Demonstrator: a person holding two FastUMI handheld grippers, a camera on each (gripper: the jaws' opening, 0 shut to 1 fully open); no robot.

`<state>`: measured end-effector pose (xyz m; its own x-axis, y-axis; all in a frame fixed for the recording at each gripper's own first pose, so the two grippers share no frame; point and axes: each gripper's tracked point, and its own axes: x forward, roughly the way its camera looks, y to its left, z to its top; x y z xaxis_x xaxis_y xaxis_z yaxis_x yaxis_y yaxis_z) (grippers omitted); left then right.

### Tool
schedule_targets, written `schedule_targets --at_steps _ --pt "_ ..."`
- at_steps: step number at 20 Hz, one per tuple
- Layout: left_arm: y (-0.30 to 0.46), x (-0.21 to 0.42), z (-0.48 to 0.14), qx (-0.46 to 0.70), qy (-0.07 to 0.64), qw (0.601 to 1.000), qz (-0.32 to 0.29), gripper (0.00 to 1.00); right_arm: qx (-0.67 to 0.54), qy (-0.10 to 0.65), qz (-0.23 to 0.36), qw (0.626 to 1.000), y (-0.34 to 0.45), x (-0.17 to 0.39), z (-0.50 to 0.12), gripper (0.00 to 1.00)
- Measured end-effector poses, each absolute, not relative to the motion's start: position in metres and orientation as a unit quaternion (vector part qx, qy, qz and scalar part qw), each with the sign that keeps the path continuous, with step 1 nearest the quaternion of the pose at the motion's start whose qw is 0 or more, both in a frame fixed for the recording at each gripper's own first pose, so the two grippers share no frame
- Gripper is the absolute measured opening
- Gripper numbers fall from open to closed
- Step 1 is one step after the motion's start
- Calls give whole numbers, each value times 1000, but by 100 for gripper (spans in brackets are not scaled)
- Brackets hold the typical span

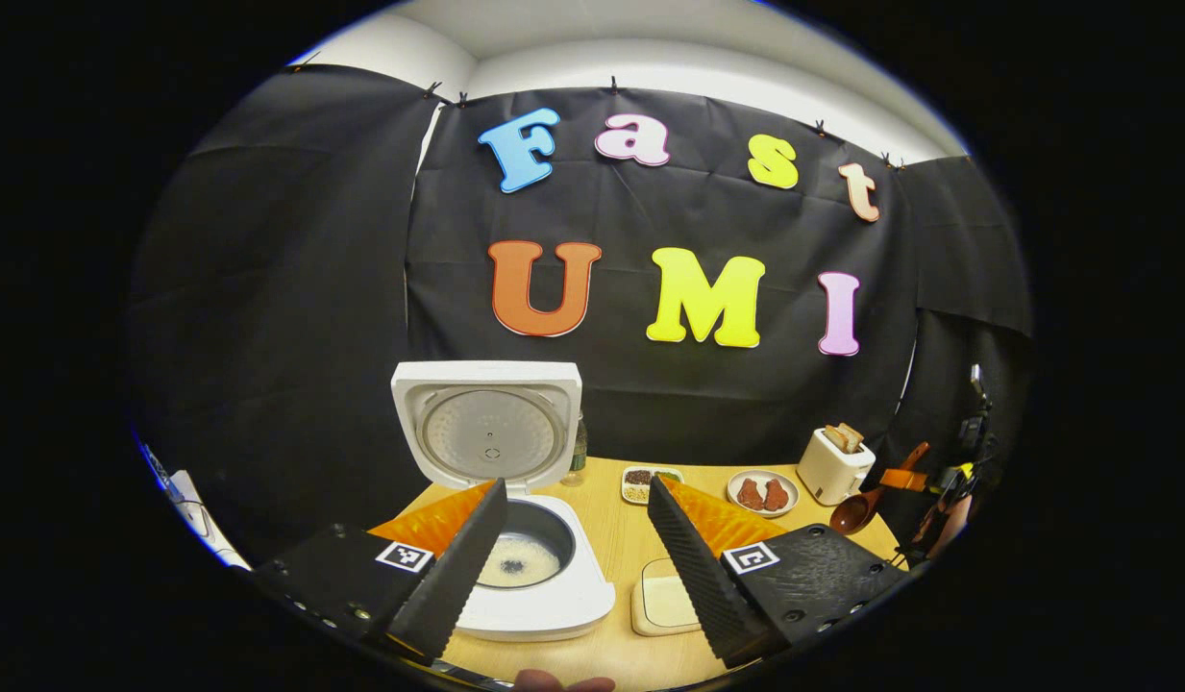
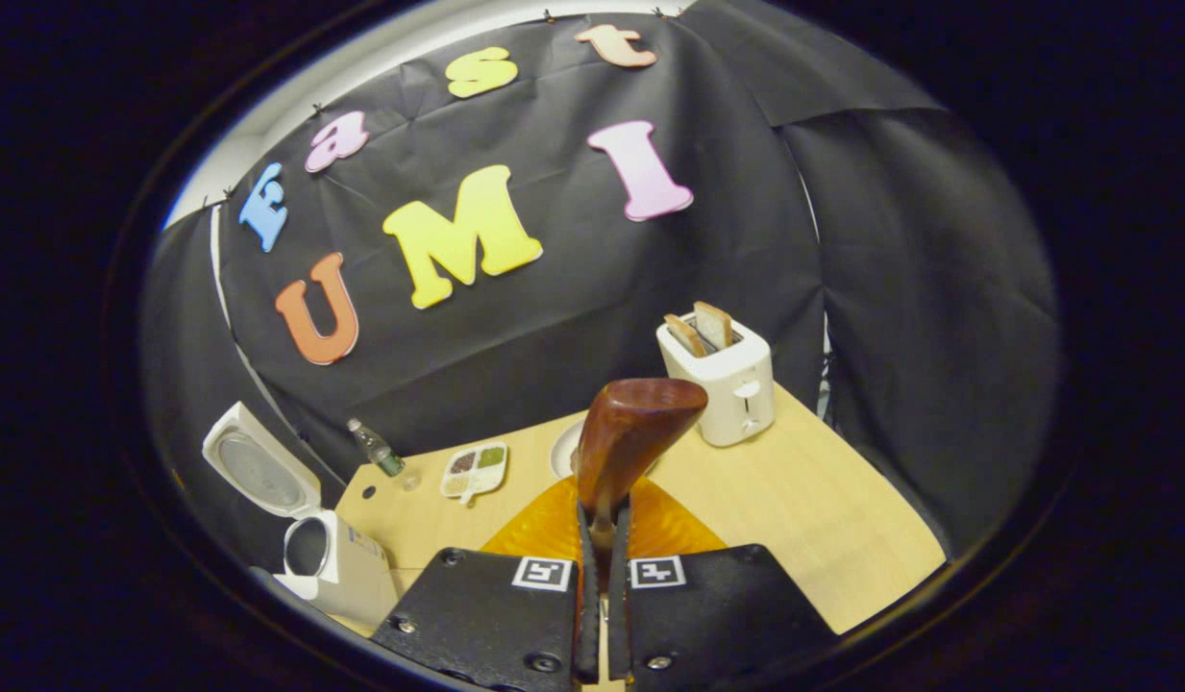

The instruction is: Close the left gripper, press the button to open the rice cooker; take a wooden spoon from the chopstick holder with the right hand, scoop a spoonful of rice and pour it into the rice cooker, then put the wooden spoon back into the chopstick holder.

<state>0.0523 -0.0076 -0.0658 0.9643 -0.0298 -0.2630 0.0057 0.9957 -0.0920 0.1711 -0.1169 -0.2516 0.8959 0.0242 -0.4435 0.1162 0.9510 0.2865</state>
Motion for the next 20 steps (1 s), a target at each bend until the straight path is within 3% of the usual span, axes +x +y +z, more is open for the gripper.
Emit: schedule_targets --at_steps 11,15,17,18,20 --pt "-10 58 -62 -47 144 988 16 94 123 290 -4 949 -112 178 -353 9" --pt "0 65 -56 -46 140 989 28 94 142 294 4 945 -108 176 -359 18" --pt "6 70 -49 -50 134 989 31 94 135 282 -1 950 -116 175 -351 25" --pt "9 75 -45 -51 130 990 29 94 129 279 -3 952 -118 176 -349 48" --pt "15 88 -41 -47 132 990 26 94 128 270 -4 954 -120 172 -331 67"
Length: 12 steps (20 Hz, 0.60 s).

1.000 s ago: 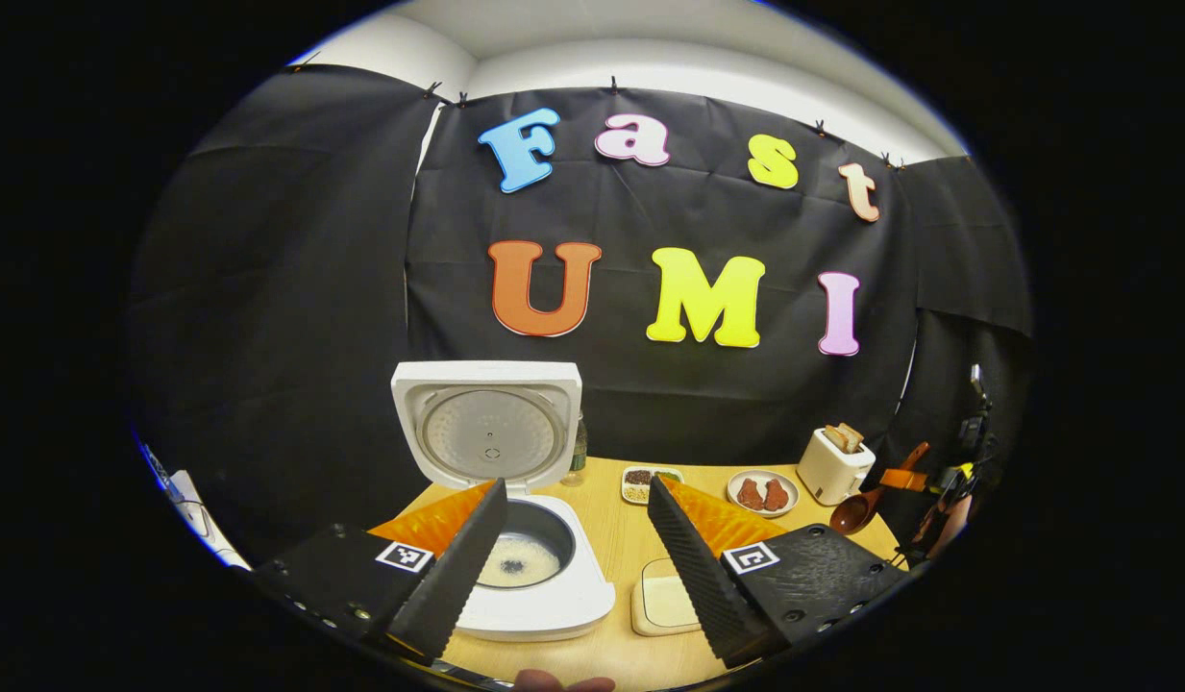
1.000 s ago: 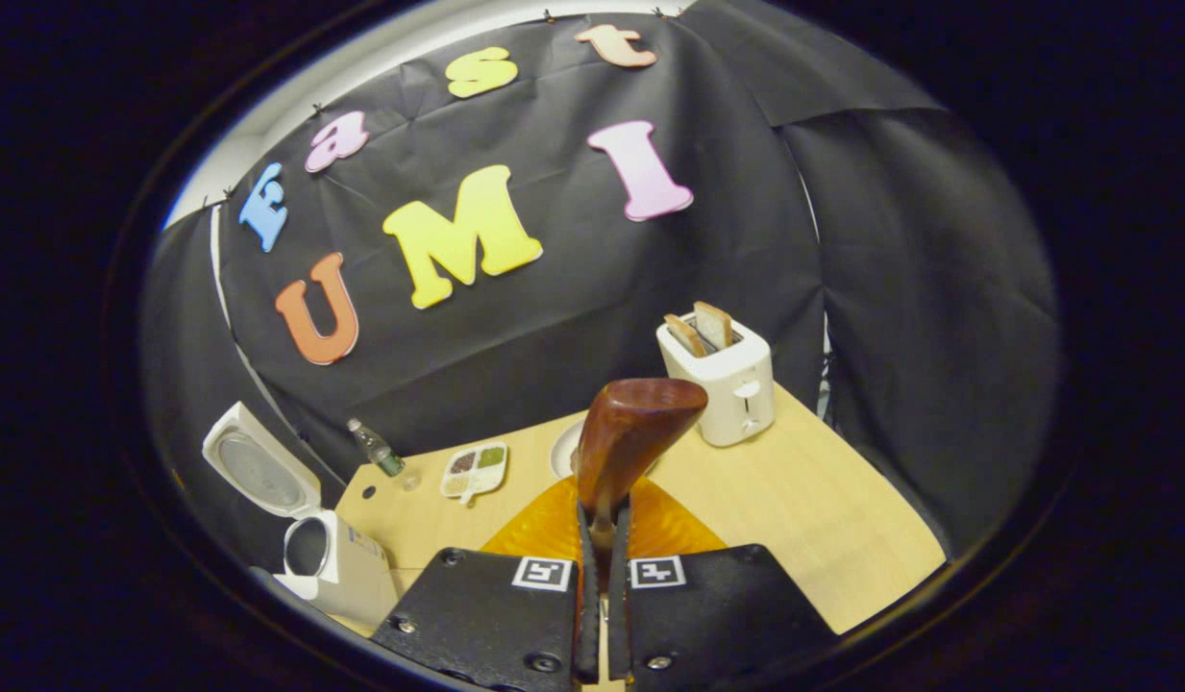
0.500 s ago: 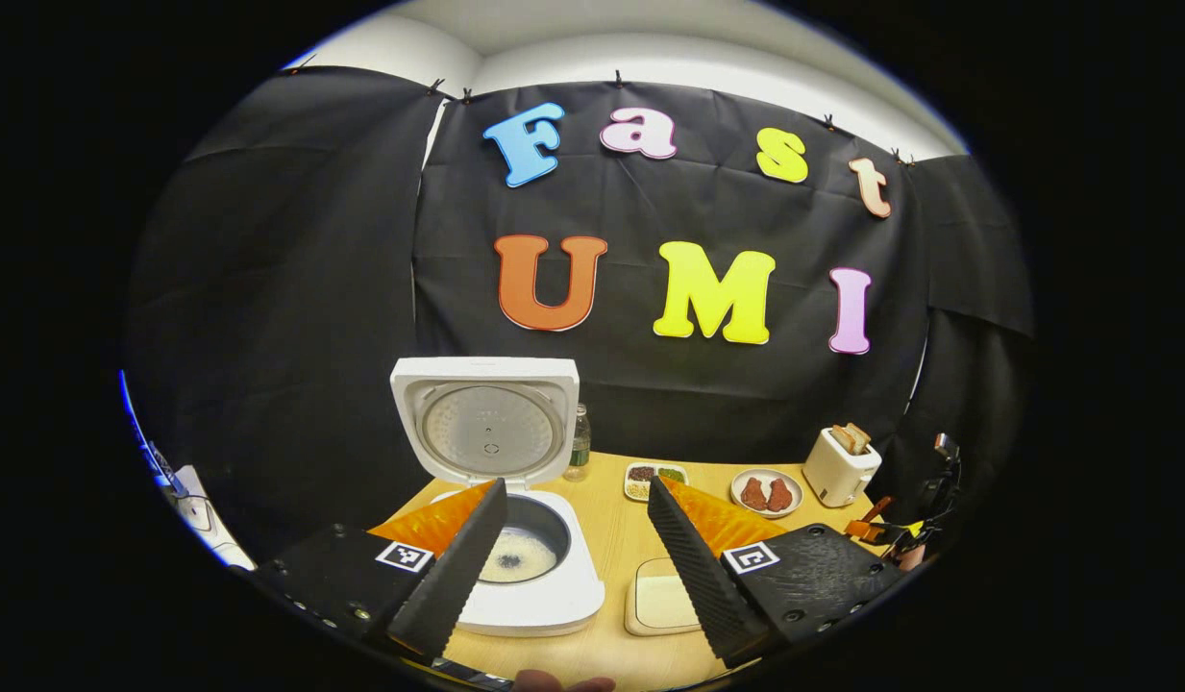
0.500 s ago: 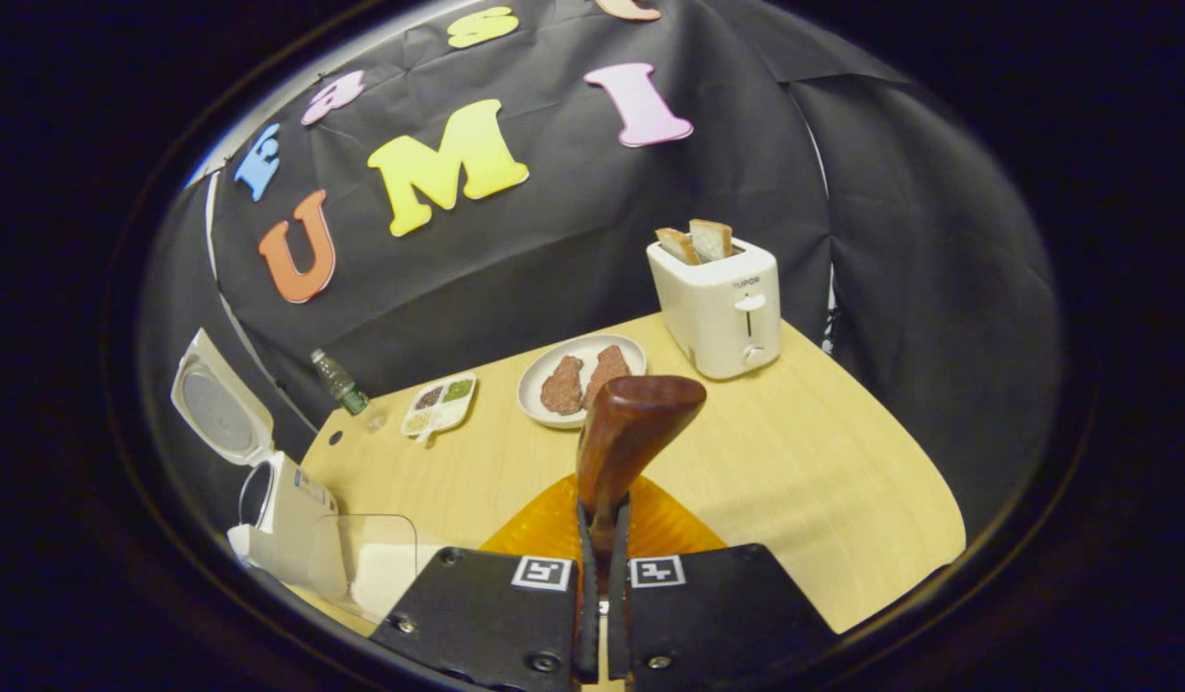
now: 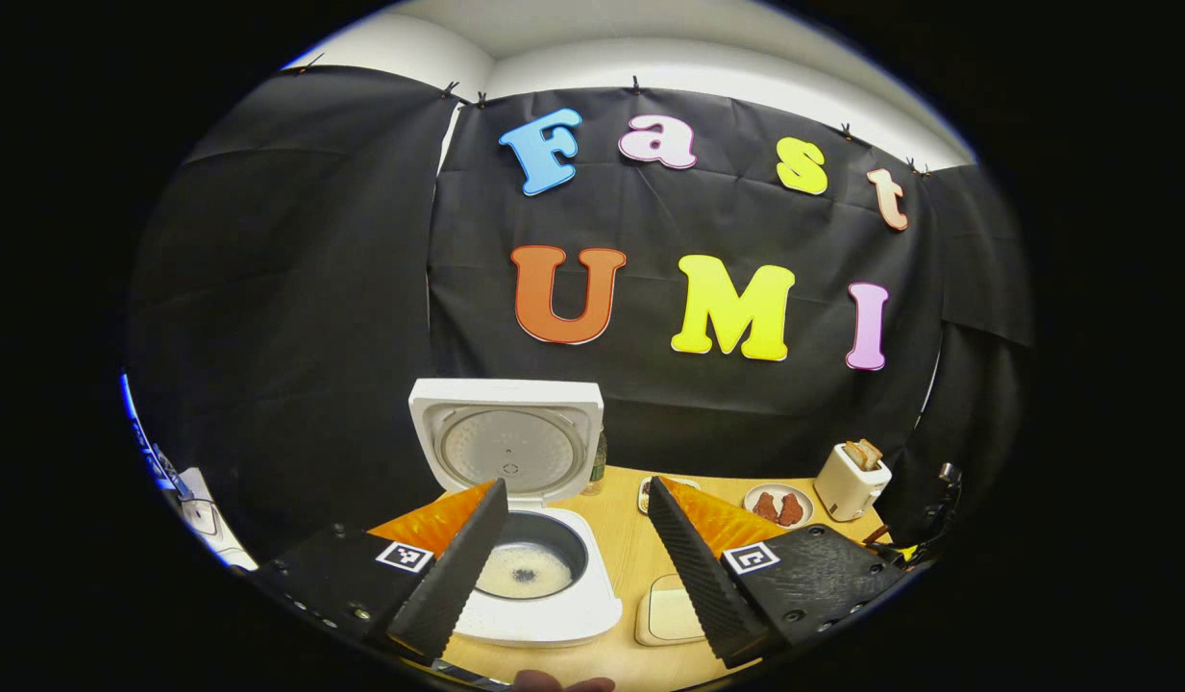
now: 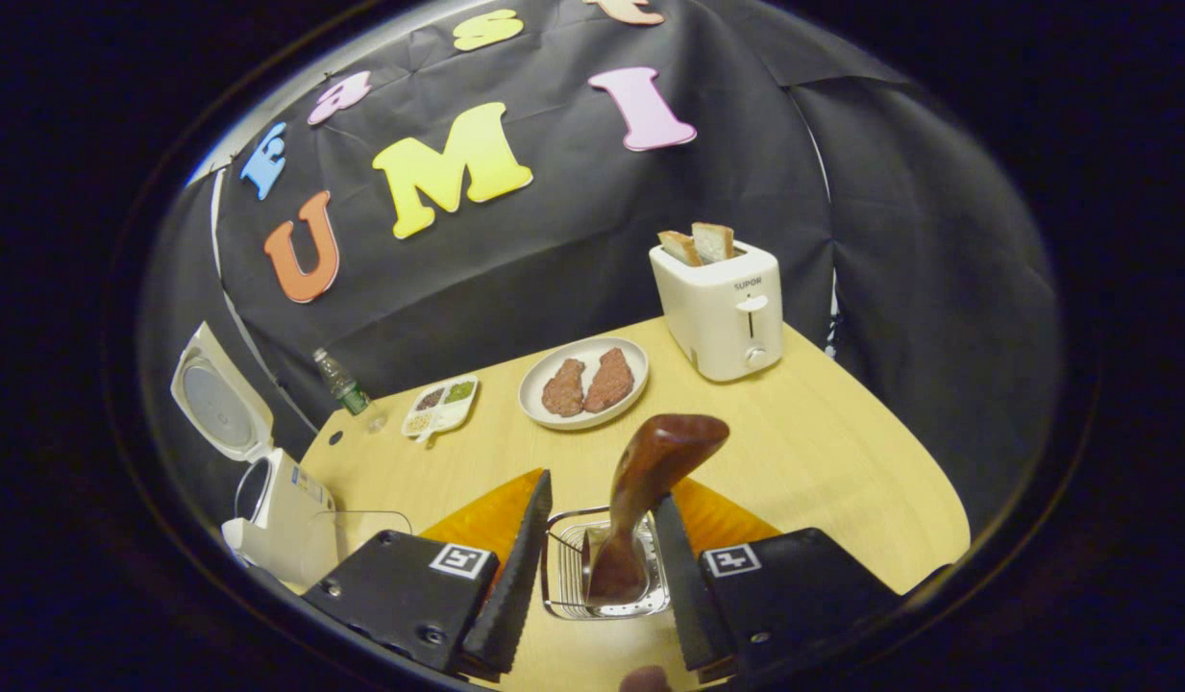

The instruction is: Close the left gripper, press the button to open the rice cooker; take a wooden spoon from the chopstick holder with the right hand, scoop a spoonful of rice and pour it into the rice cooker, then put the wooden spoon back into the chopstick holder.

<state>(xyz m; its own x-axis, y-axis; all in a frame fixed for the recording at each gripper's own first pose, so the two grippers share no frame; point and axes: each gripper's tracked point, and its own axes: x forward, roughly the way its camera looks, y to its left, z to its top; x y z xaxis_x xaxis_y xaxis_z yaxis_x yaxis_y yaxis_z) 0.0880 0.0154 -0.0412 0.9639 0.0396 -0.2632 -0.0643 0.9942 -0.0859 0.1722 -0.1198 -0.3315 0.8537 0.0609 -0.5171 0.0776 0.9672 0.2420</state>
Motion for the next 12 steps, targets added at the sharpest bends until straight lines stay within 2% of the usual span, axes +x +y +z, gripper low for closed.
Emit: schedule_targets --at_steps 4,5,8,9,12 --pt "39 120 -20 -55 135 989 29 94 94 212 -45 972 -141 162 -277 65" --pt "43 129 -19 -62 142 987 31 94 83 192 -50 977 -145 159 -260 67" --pt "58 159 -12 -65 158 985 31 94 52 149 -56 986 -152 144 -214 96" --pt "62 171 -7 -59 162 985 28 94 43 135 -58 988 -154 141 -199 100" --pt "76 213 3 -67 182 981 18 94 17 97 -64 993 -158 129 -160 100"
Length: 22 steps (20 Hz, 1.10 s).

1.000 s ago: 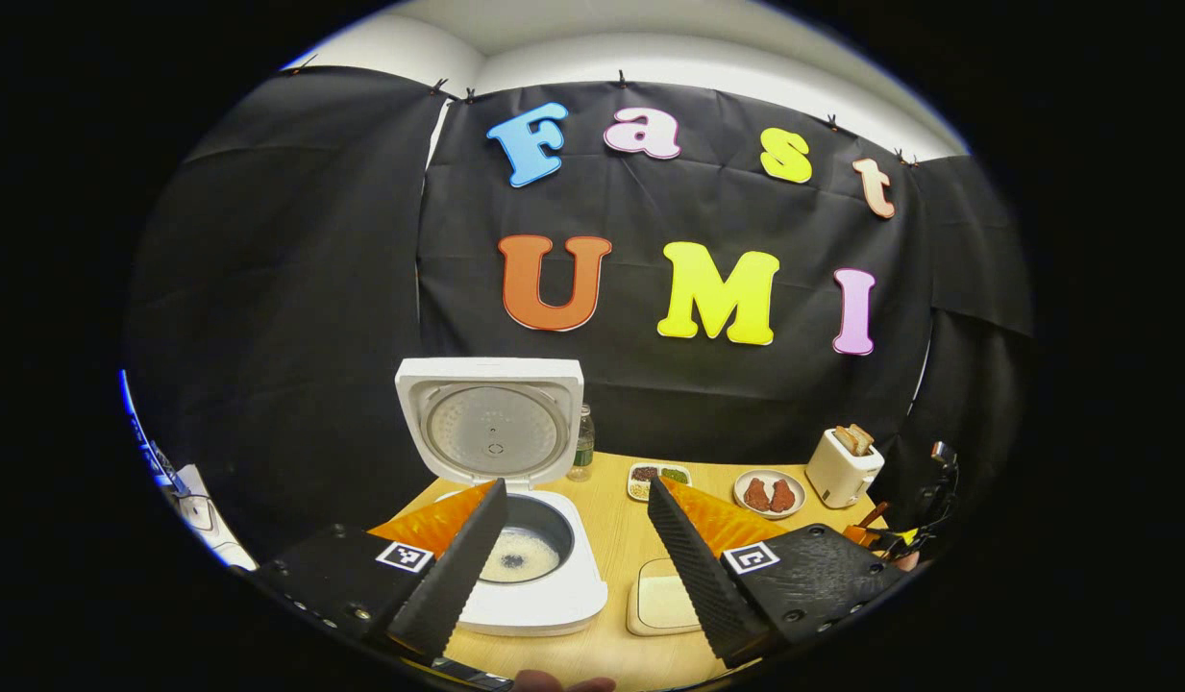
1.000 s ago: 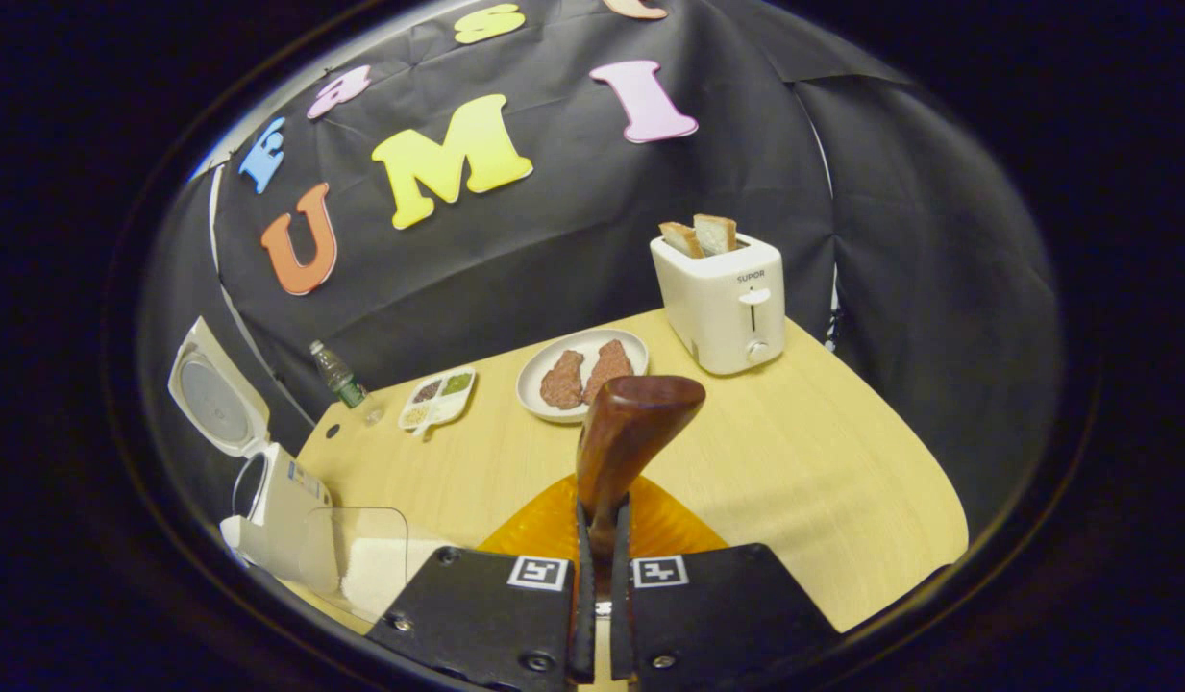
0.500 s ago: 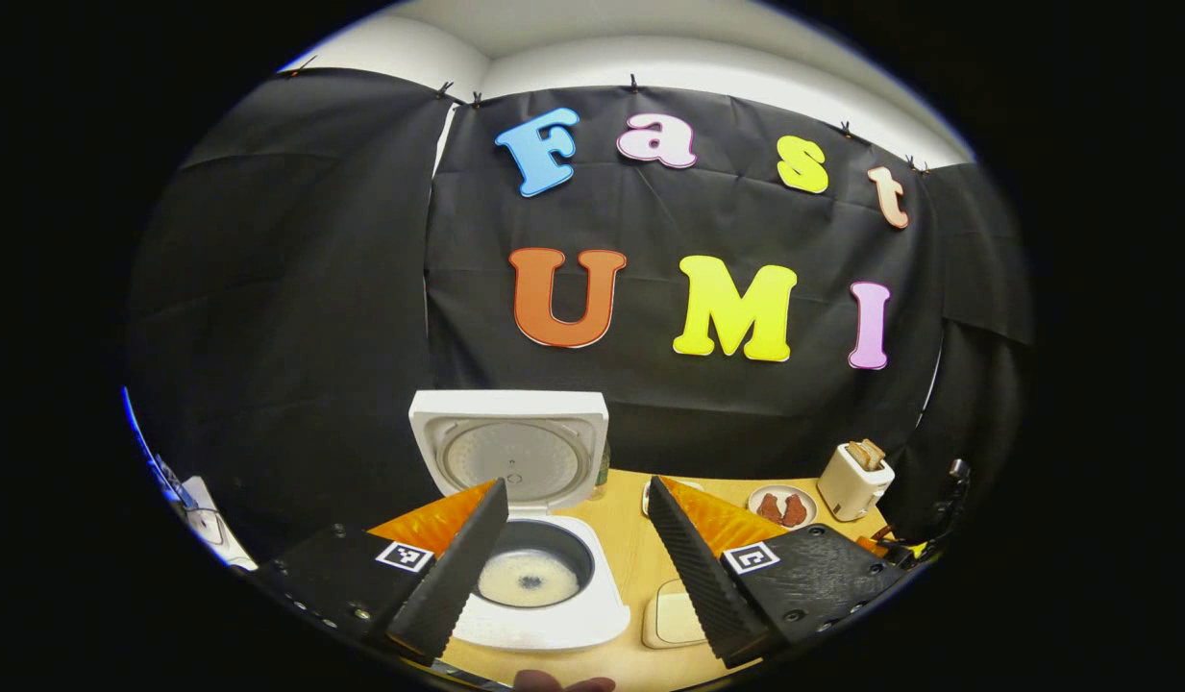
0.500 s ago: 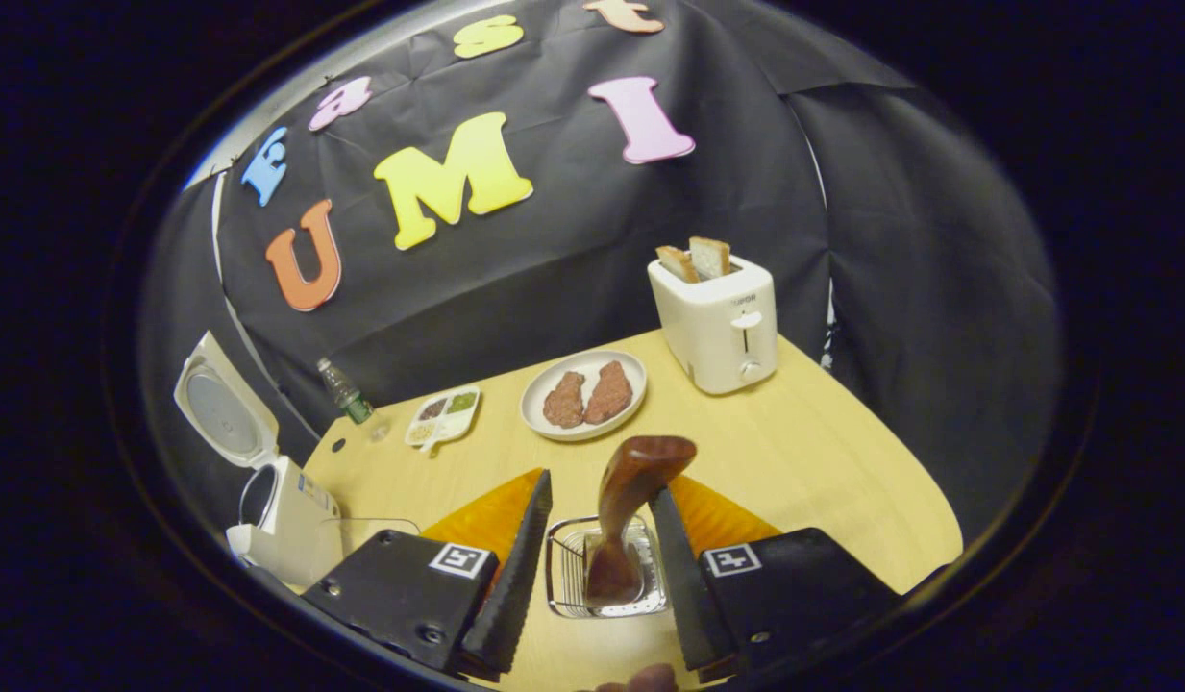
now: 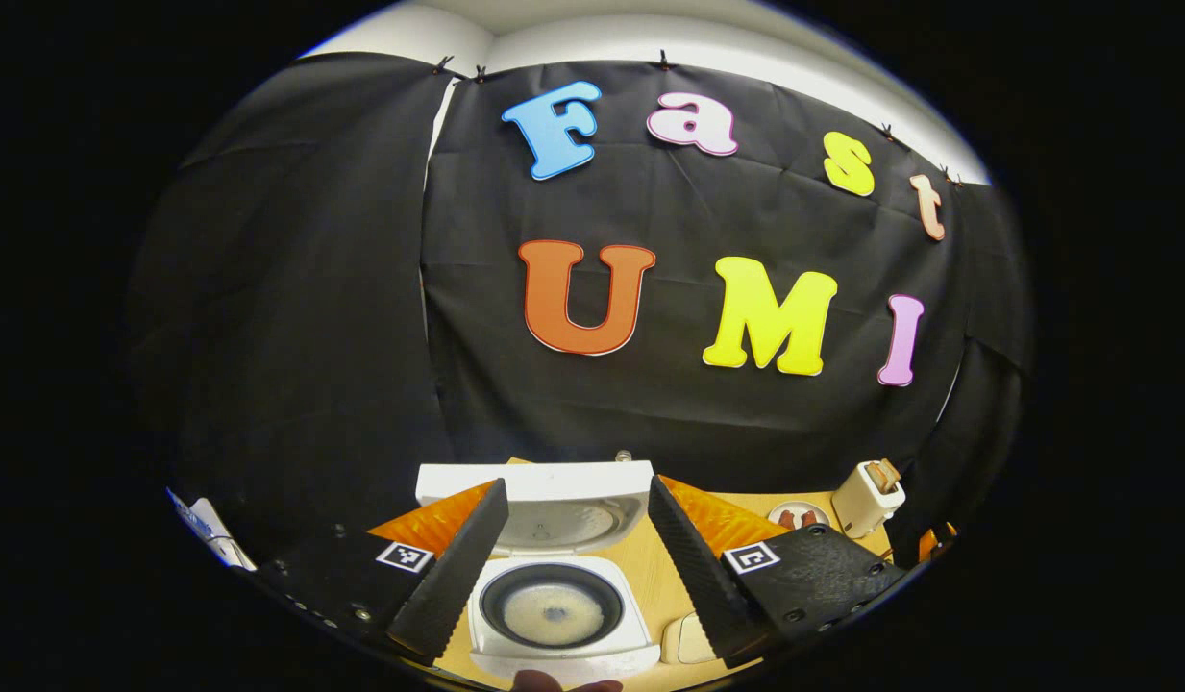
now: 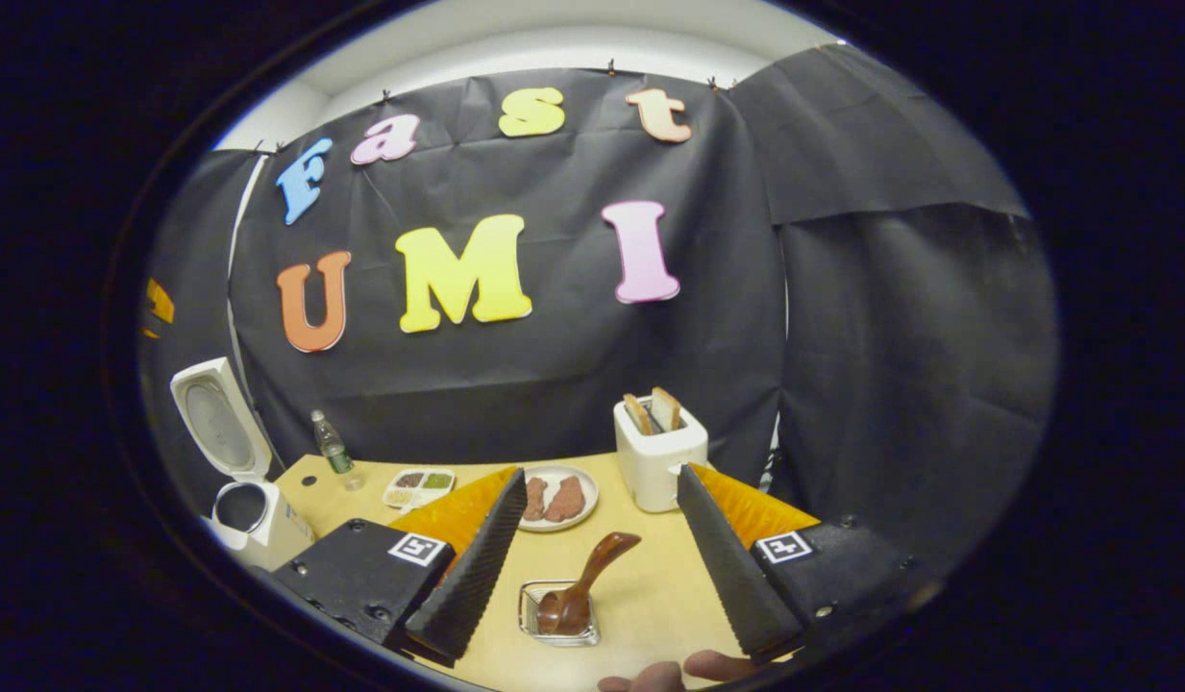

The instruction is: Close the left gripper, press the button to open the rice cooker; take a wooden spoon from the chopstick holder with the right hand, scoop a spoonful of rice and pour it into the rice cooker, then put the wooden spoon back into the chopstick holder.

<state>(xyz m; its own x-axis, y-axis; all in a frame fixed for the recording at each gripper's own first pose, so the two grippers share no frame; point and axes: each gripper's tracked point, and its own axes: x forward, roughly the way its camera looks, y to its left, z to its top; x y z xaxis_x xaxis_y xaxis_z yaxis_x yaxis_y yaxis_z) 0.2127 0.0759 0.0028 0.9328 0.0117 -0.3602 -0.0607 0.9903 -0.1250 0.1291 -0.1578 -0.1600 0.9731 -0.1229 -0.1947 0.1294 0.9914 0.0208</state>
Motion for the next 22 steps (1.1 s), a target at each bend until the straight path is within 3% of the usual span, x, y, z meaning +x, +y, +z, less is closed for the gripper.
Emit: schedule_targets --at_steps 2,3,7,11,14,17,18,22 --pt "80 246 0 -83 199 977 9 94 3 82 -68 994 -157 117 -143 96" --pt "85 262 -7 -87 216 972 7 94 3 84 -68 994 -156 109 -138 100" --pt "109 305 -41 -110 297 948 23 95 14 71 -66 995 -137 78 -115 96" --pt "120 299 -85 -113 389 913 39 95 0 71 -57 996 -119 68 -116 100" --pt "119 288 -95 -107 418 902 35 94 -1 74 -42 996 -105 72 -115 100" --pt "117 278 -101 -98 429 898 22 100 -1 77 -14 997 -82 84 -117 100" --pt "112 272 -102 -104 437 893 17 96 -1 78 -2 997 -73 88 -116 100" --pt "101 238 -118 -116 463 879 7 96 -16 76 35 996 -47 93 -117 96"
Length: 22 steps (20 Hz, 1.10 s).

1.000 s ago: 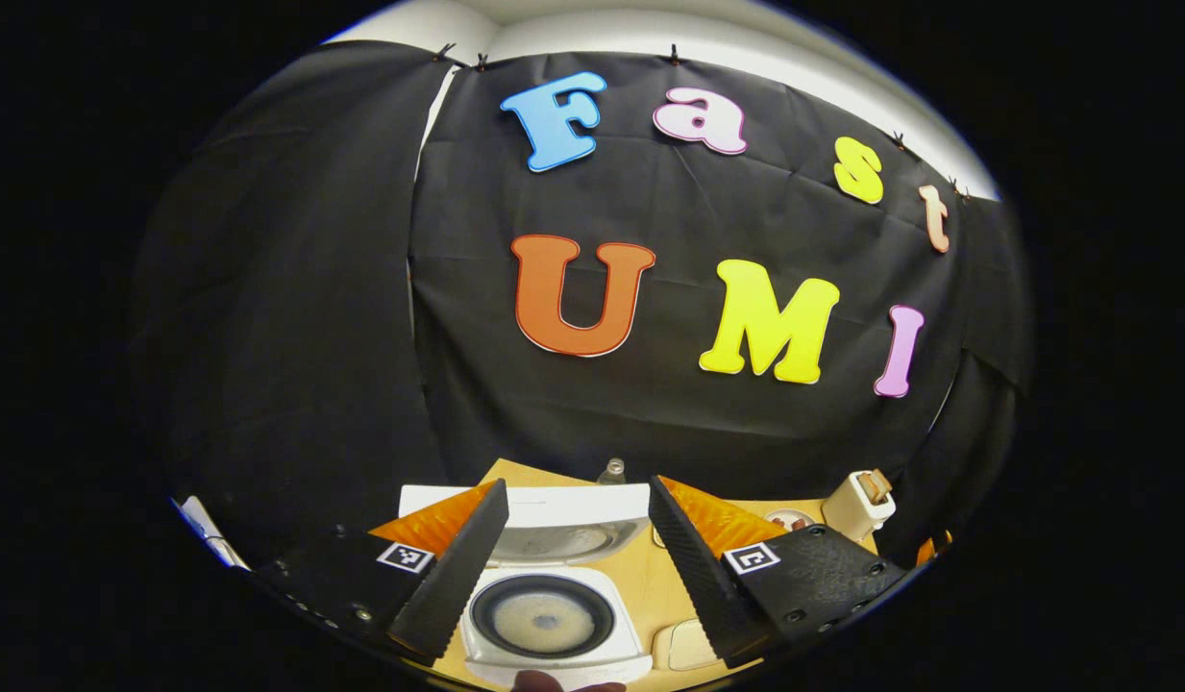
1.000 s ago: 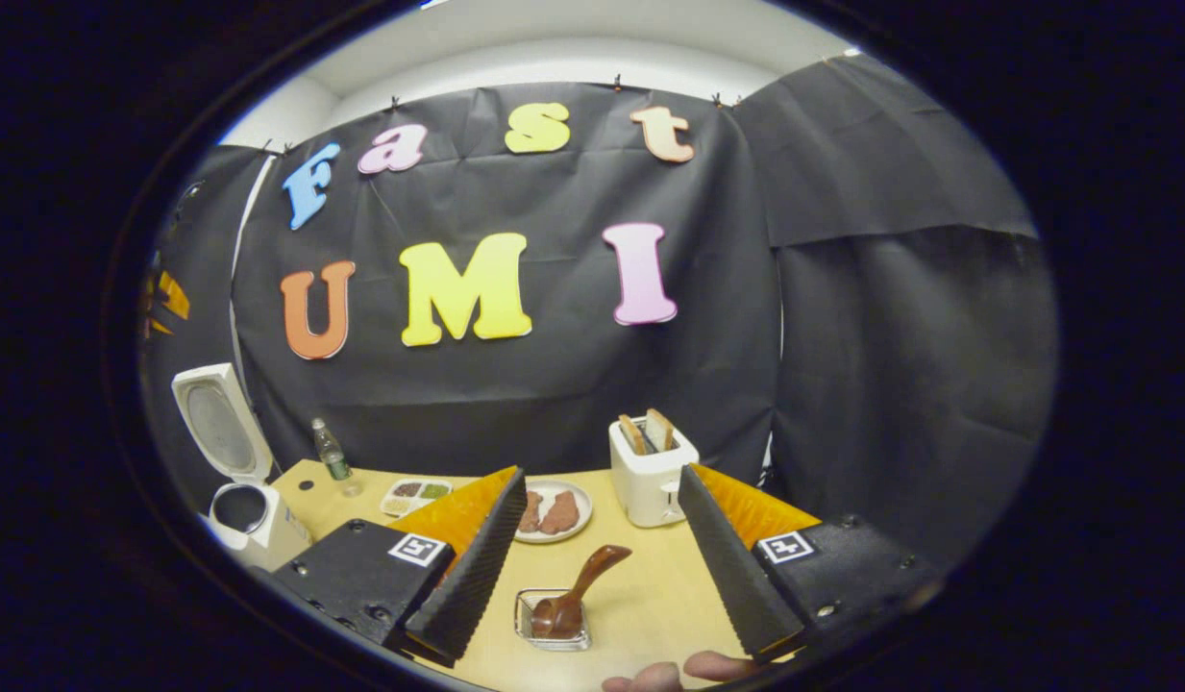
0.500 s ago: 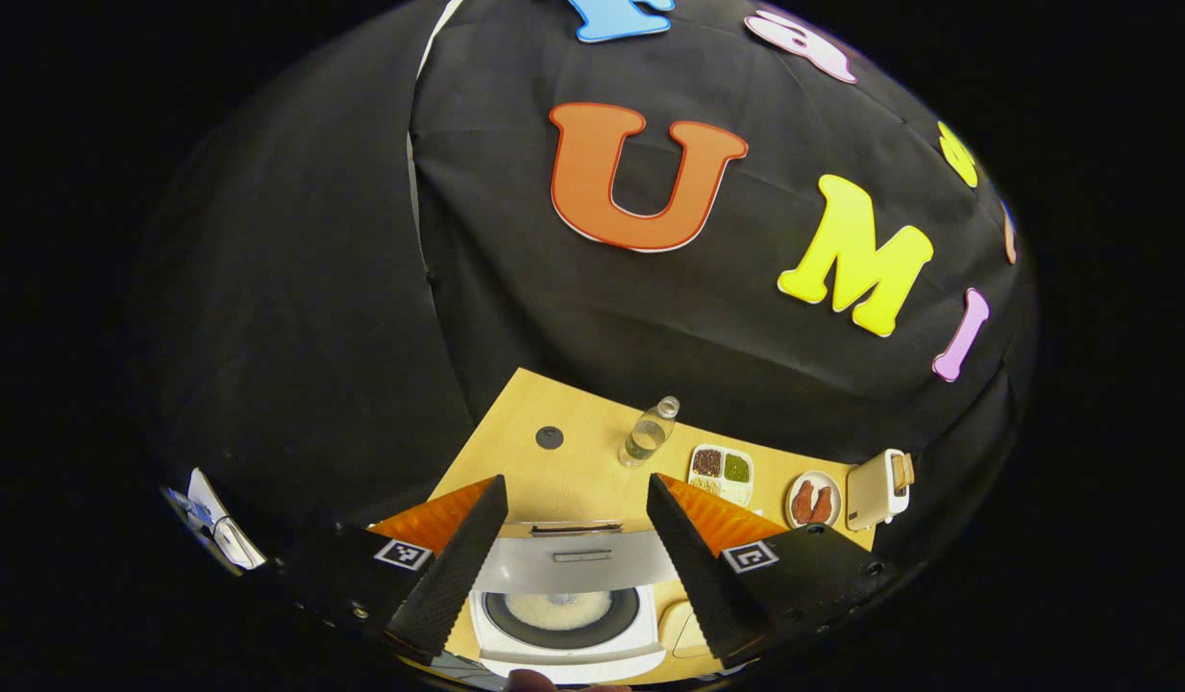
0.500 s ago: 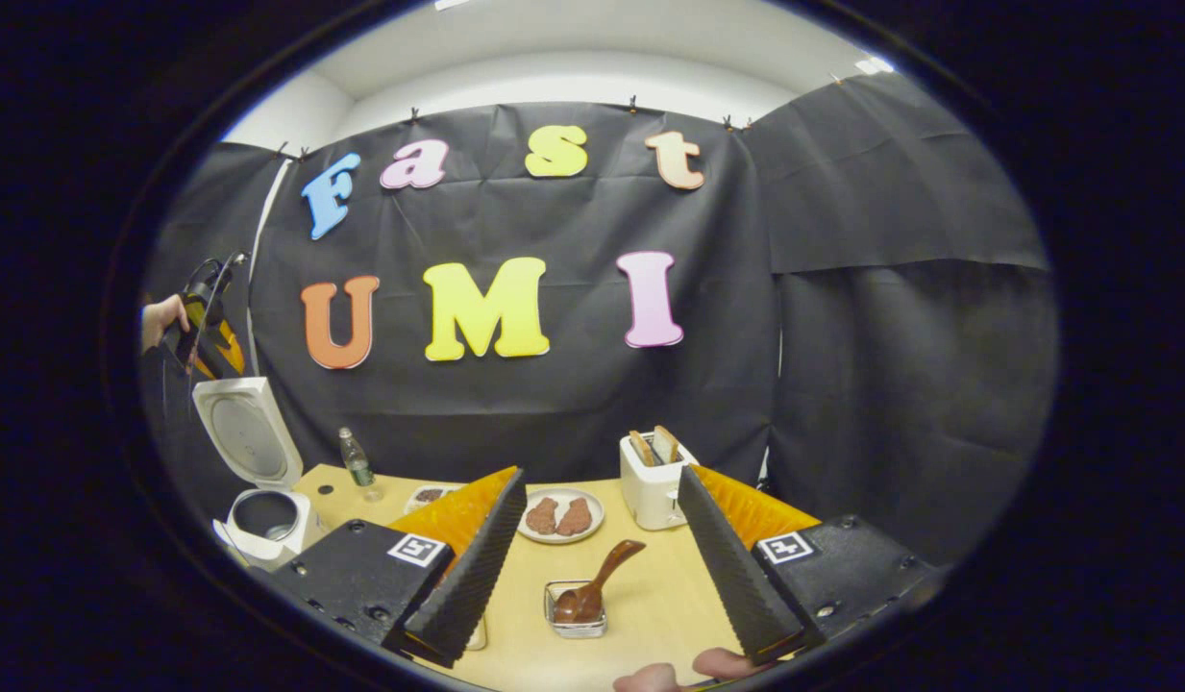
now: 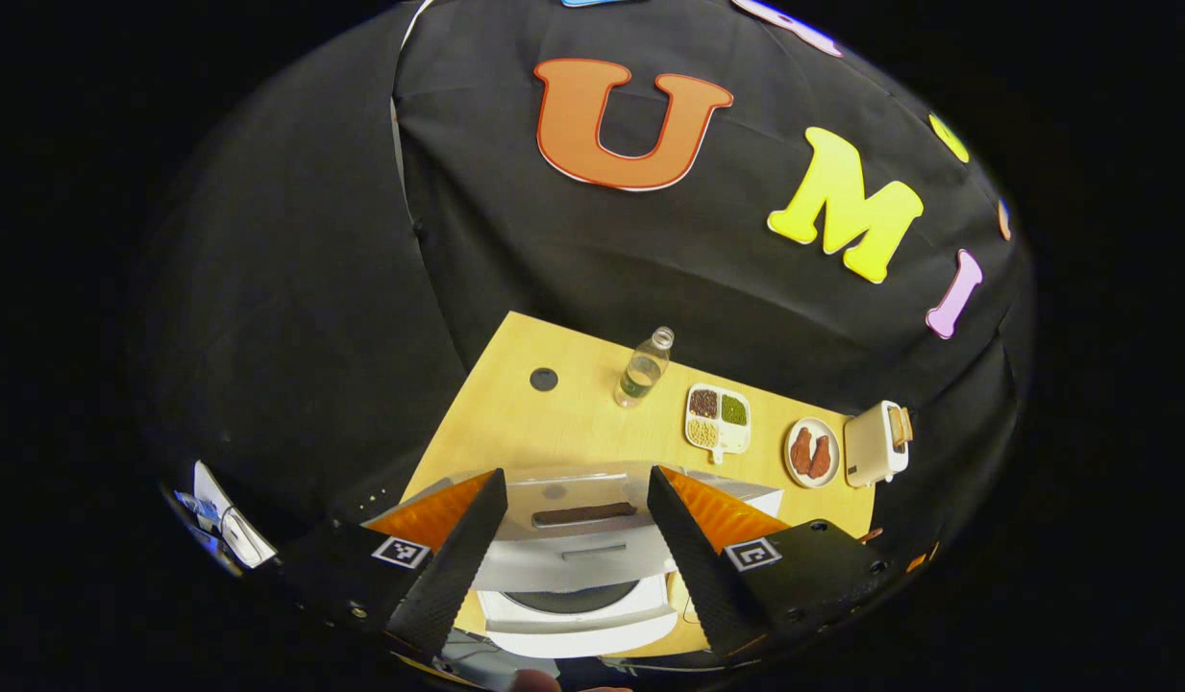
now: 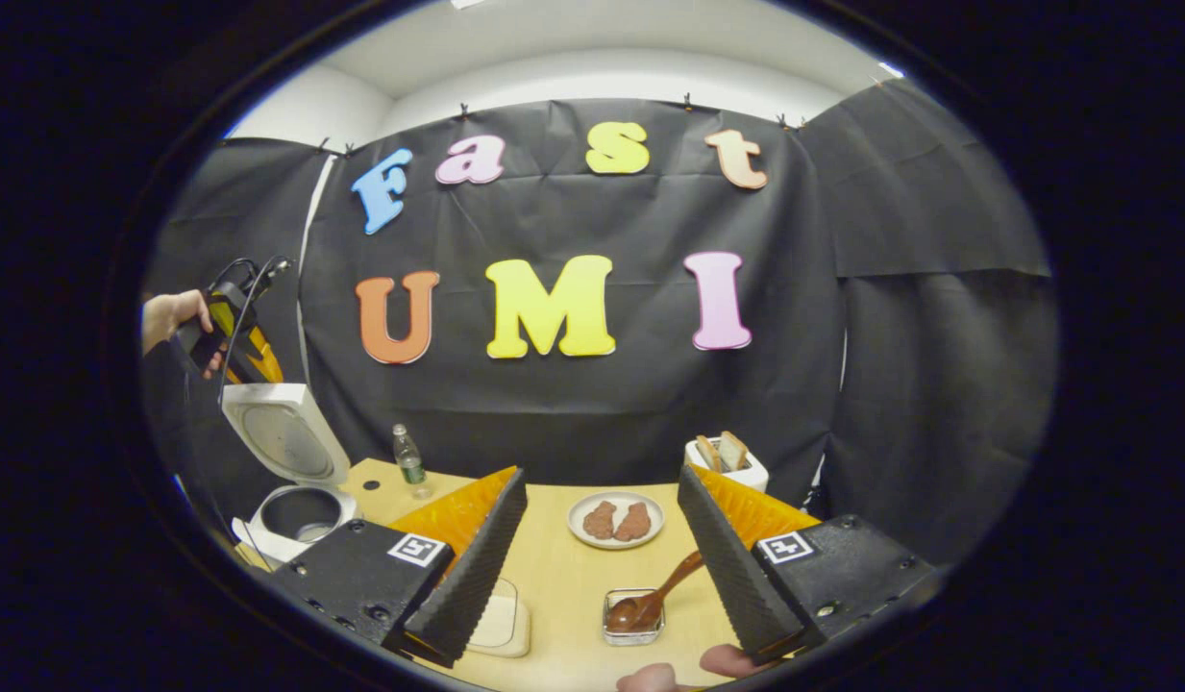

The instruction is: Close the left gripper, press the button to open the rice cooker; take a wooden spoon from the chopstick holder with the right hand, scoop a spoonful of rice and pour it into the rice cooker, then put the wooden spoon back into the chopstick holder.

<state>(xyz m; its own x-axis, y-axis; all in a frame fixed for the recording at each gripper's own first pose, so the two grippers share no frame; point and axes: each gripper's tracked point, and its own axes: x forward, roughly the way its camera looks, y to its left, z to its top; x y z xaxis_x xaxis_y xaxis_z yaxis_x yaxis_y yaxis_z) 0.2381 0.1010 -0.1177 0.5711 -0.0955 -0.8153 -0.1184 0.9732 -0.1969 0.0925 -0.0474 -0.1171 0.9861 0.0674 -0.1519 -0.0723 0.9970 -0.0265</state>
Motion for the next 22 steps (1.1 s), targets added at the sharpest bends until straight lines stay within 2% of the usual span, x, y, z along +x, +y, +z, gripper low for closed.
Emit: schedule_targets --at_steps 1,2,4,5,7,10,13,14,20,21,22 --pt "98 227 -124 -121 472 873 3 96 -17 77 45 996 -42 92 -118 100" --pt "93 214 -131 -126 484 866 -1 96 -17 79 53 995 -37 92 -118 96" --pt "91 191 -148 -120 498 859 -4 96 -18 79 66 994 -31 90 -121 100" --pt "87 183 -159 -120 507 853 -7 96 -20 83 71 994 -29 88 -124 96" --pt "78 156 -181 -123 530 839 -14 96 -17 91 82 992 -24 84 -130 100" --pt "70 128 -215 -132 545 828 -13 94 -21 97 95 991 -17 77 -133 100" --pt "67 114 -242 -141 548 824 -3 94 -27 104 109 988 -8 71 -137 100" --pt "66 110 -249 -141 548 825 1 94 -28 107 114 987 -4 68 -140 96" --pt "70 94 -273 -132 547 826 25 94 -34 112 138 983 17 60 -143 96" --pt "73 91 -276 -123 550 825 34 94 -33 113 140 983 19 58 -145 100" --pt "76 86 -280 -111 558 821 44 93 -32 114 143 983 21 57 -147 96"
